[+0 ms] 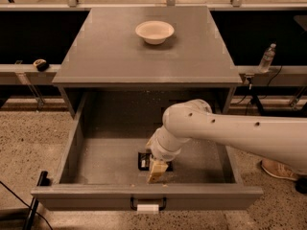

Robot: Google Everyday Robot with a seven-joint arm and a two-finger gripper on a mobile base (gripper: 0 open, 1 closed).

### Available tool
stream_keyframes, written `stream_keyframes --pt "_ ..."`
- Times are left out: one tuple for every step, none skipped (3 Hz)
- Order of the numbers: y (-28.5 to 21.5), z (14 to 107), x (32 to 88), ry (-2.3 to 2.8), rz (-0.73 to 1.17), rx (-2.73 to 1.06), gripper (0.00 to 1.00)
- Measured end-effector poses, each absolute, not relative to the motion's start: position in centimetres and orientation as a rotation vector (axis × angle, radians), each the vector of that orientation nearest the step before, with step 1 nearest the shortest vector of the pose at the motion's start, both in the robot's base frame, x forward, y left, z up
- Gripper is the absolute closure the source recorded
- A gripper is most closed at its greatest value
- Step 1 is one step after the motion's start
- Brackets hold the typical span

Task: Pick rxbar chocolate from top drawer and place on counter

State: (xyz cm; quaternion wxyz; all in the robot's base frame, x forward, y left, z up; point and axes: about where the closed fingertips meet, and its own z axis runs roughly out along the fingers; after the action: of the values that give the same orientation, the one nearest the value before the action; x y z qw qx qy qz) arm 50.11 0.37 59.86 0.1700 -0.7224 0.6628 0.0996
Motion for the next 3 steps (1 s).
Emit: stream_keyframes --pt "0.36 59.71 50.06 1.879 0.296 -2.057 0.39" --pt "0.35 59.59 50.04 1.879 0.298 -2.06 0.63" --pt "0.35 60.29 50.04 1.879 0.298 -2.06 0.86"
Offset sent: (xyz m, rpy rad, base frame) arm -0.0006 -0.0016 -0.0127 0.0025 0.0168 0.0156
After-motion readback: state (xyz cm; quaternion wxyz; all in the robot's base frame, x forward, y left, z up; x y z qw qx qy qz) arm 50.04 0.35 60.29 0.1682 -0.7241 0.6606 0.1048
